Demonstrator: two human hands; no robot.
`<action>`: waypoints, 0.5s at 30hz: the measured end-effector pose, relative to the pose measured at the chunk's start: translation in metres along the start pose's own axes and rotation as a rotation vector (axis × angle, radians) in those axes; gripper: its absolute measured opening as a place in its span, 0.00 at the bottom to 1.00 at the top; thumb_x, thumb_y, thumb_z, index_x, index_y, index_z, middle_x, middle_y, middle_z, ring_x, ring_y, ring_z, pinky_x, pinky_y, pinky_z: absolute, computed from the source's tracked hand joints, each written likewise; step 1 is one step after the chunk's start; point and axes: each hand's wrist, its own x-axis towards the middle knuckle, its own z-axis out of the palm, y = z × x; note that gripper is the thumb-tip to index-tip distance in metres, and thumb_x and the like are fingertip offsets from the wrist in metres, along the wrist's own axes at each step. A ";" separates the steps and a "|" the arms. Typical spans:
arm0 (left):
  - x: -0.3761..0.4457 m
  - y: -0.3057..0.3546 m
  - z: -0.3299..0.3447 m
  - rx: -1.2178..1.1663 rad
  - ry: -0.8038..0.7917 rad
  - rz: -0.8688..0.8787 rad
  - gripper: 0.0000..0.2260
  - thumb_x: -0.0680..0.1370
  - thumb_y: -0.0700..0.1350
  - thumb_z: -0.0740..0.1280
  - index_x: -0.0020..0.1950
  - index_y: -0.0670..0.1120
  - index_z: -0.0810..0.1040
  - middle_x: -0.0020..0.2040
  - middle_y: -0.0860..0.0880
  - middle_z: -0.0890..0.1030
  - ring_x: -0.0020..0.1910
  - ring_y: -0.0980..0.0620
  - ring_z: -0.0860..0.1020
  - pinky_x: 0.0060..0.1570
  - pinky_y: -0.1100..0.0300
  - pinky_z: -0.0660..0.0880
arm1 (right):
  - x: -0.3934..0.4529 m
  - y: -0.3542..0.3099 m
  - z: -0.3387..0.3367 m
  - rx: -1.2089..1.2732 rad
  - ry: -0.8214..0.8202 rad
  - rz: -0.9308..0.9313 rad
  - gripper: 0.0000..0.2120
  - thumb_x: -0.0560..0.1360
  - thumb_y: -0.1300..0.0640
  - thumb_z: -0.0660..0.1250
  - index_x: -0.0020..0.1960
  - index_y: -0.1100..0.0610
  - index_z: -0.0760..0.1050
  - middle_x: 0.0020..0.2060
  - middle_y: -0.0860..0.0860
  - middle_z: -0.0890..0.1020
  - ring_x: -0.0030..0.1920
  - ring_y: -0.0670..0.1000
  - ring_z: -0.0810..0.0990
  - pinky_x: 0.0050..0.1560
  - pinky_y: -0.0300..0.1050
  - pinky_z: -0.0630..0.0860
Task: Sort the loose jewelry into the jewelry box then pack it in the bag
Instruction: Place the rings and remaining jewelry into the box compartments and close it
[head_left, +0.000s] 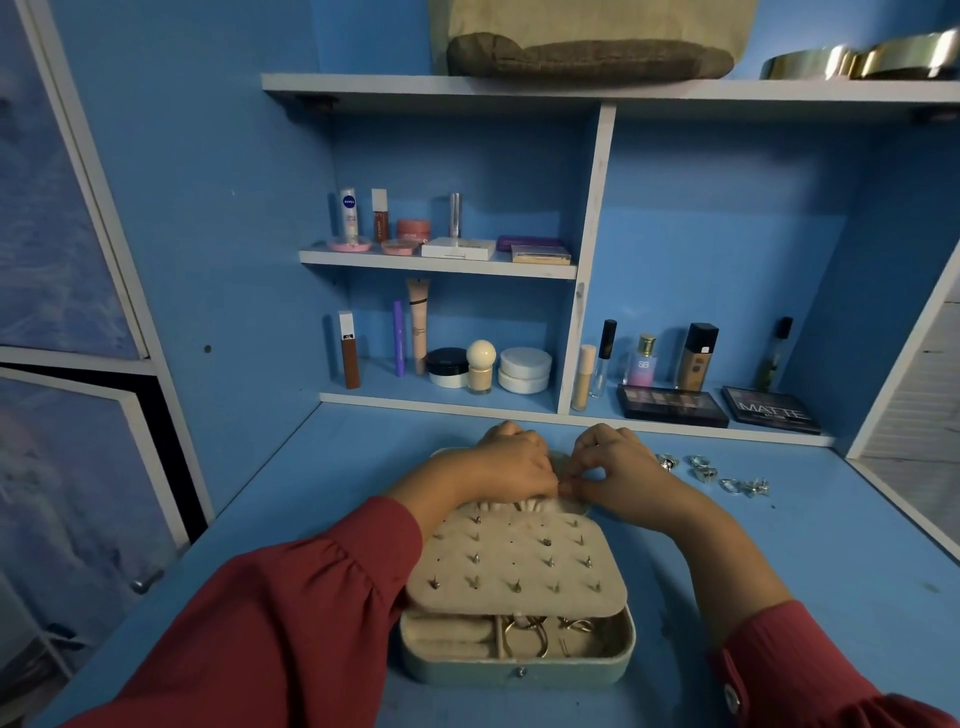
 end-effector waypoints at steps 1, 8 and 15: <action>-0.002 -0.001 -0.002 -0.012 0.026 0.012 0.13 0.80 0.46 0.60 0.58 0.42 0.80 0.64 0.46 0.73 0.66 0.47 0.64 0.54 0.68 0.58 | 0.000 0.000 0.000 0.010 0.000 0.007 0.08 0.73 0.50 0.70 0.50 0.51 0.82 0.51 0.45 0.71 0.58 0.50 0.66 0.60 0.44 0.64; -0.020 -0.026 -0.003 -0.289 0.209 0.000 0.09 0.78 0.45 0.63 0.48 0.53 0.84 0.53 0.53 0.74 0.63 0.50 0.64 0.68 0.54 0.59 | -0.003 -0.005 0.001 0.047 0.009 -0.017 0.05 0.71 0.47 0.71 0.47 0.41 0.81 0.51 0.45 0.73 0.57 0.49 0.67 0.60 0.45 0.65; -0.030 -0.028 0.007 -0.150 0.238 -0.022 0.10 0.77 0.43 0.65 0.55 0.53 0.83 0.57 0.54 0.73 0.64 0.52 0.62 0.69 0.58 0.58 | -0.003 -0.014 0.004 -0.053 -0.009 -0.084 0.09 0.73 0.43 0.68 0.53 0.38 0.81 0.50 0.42 0.71 0.56 0.47 0.66 0.58 0.44 0.64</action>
